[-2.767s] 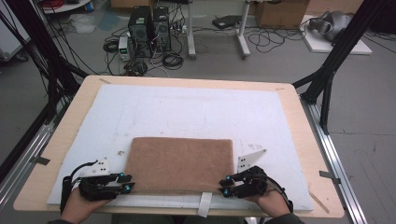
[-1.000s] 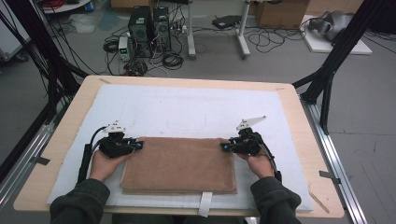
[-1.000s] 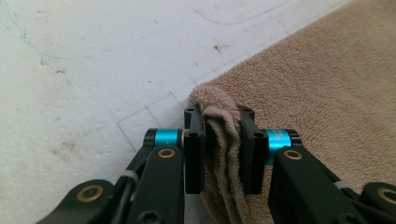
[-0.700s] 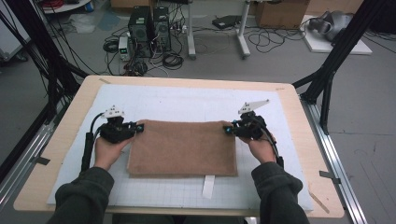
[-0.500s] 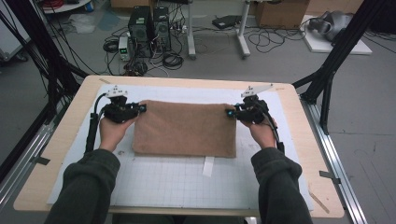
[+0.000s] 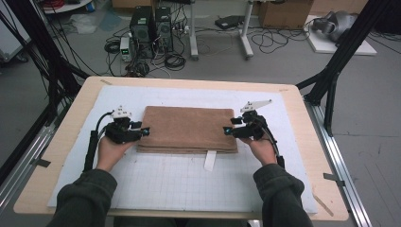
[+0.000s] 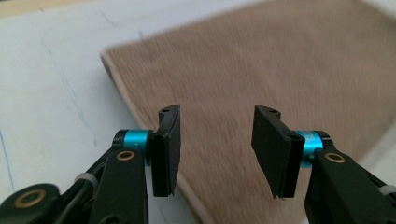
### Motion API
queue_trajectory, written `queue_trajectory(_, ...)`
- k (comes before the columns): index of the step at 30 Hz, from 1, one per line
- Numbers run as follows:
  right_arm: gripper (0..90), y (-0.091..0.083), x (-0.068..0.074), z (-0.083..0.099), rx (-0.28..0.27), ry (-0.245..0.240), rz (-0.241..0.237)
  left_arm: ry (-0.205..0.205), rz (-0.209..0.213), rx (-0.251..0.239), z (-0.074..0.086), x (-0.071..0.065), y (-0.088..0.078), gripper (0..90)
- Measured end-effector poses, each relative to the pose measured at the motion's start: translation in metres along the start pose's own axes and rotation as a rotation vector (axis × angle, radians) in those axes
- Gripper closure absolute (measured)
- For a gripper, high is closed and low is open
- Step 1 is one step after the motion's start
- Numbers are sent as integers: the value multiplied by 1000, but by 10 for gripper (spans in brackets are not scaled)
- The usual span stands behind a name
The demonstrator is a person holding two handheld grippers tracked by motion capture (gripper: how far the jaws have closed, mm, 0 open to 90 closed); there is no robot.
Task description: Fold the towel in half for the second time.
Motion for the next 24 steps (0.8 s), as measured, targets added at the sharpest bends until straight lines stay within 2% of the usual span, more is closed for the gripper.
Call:
queue_trajectory(1,425,1,4,4,10,1,-7,-13,6,-10,6,-2,-1,525)
queue_trajectory(3,420,3,10,13,29,-3,-14,11,-1,15,16,-3,-4,526)
queue_trajectory(5,416,5,14,21,54,-2,-27,10,2,35,23,-3,-4,531)
queue_trajectory(6,421,7,16,26,66,-9,-25,16,-1,50,26,-3,-4,536)
queue_trajectory(9,436,9,18,41,100,-16,1,27,-4,46,30,-5,-2,540)
queue_trajectory(11,435,8,17,48,73,11,-5,37,-9,48,30,-6,-2,539)
queue_trajectory(14,419,7,17,49,59,12,-1,34,-4,46,29,-6,-4,523)
queue_trajectory(17,378,4,19,47,50,15,4,13,11,28,28,-6,-8,473)
queue_trajectory(22,276,-4,21,45,11,38,-3,3,36,-18,27,-12,-17,363)
queue_trajectory(24,238,-9,23,43,7,18,13,4,44,-37,27,-14,-22,323)
Point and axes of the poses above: each handheld gripper's, and its own axes: y roughly forward along the jaws, z roughly out of its underside, x roughly to its left, the point moved 1 cm from there along y, roughly forward along the jaws, and after that the axes turned 6 degrees about -x, right-handed, at the moved point
